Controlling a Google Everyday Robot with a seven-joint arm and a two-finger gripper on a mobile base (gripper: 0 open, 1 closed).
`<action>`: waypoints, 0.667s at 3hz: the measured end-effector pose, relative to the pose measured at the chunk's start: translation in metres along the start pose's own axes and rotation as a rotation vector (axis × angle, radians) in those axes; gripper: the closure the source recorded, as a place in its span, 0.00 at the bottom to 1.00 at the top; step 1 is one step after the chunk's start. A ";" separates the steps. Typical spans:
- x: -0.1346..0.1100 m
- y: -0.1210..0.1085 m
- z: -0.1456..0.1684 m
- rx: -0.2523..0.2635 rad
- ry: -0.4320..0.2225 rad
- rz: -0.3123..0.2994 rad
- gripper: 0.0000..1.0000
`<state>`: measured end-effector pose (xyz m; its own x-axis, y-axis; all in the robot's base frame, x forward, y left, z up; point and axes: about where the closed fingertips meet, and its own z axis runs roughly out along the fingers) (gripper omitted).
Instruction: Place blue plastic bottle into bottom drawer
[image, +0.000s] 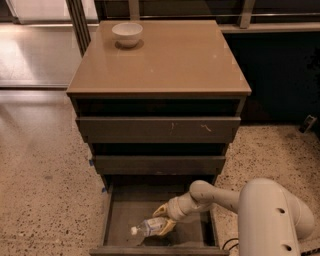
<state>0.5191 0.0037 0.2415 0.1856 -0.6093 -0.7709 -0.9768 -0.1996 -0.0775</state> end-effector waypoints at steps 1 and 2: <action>0.022 -0.012 0.021 0.003 0.017 -0.005 1.00; 0.044 -0.029 0.039 0.021 0.036 -0.007 1.00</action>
Offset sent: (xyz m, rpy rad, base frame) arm 0.0553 0.0075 -0.0729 -0.0415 -0.0590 -0.0309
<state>0.5510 0.0125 0.1849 0.1959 -0.6350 -0.7473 -0.9774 -0.1882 -0.0963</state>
